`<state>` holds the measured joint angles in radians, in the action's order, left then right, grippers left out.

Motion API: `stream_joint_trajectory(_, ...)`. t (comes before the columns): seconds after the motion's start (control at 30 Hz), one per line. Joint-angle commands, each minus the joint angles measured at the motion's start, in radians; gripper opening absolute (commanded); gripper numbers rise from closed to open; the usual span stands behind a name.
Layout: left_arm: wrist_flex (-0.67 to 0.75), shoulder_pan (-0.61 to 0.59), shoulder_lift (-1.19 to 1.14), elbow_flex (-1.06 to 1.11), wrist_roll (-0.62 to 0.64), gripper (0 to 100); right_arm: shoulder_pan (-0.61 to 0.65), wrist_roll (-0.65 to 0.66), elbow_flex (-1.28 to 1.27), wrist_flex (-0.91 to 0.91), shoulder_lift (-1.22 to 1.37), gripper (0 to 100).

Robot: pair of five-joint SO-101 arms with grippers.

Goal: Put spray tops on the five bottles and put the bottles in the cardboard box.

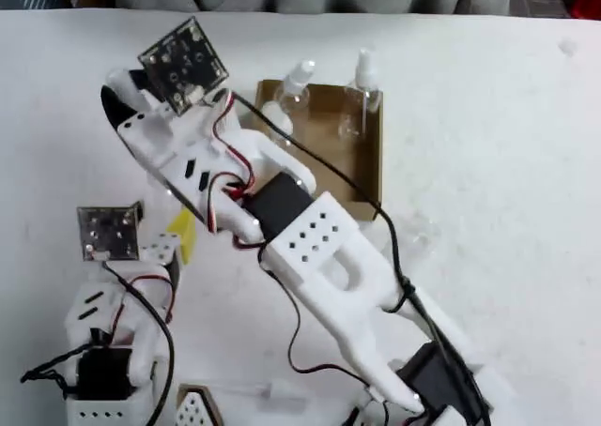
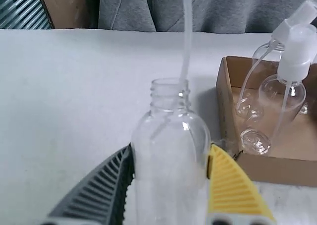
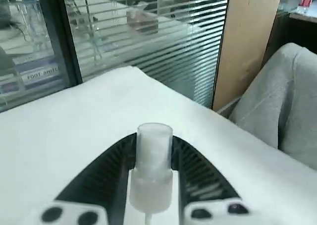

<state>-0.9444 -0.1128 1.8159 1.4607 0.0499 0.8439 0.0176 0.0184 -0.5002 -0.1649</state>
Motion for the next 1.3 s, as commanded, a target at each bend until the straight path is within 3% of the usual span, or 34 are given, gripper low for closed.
stream_joint_trajectory(0.0, 0.038, -0.013, 0.016, -0.034, 0.074, 2, 0.008, 0.002, 0.081, -0.065, -0.019, 1.6)
stream_joint_trajectory(0.67, 0.035, -0.013, 0.016, -0.094, 0.077, 2, 0.024, 0.002, 0.149, -0.093, 0.105, 1.6)
stream_joint_trajectory(0.97, 0.035, -0.050, 0.016, -0.118, 0.077, 2, 0.025, 0.002, 0.342, -0.361, 0.165, 1.6)
stream_joint_trajectory(1.27, 0.037, -0.050, 0.016, -0.118, 0.077, 2, 0.025, 0.002, 0.500, -0.467, 0.308, 1.6)
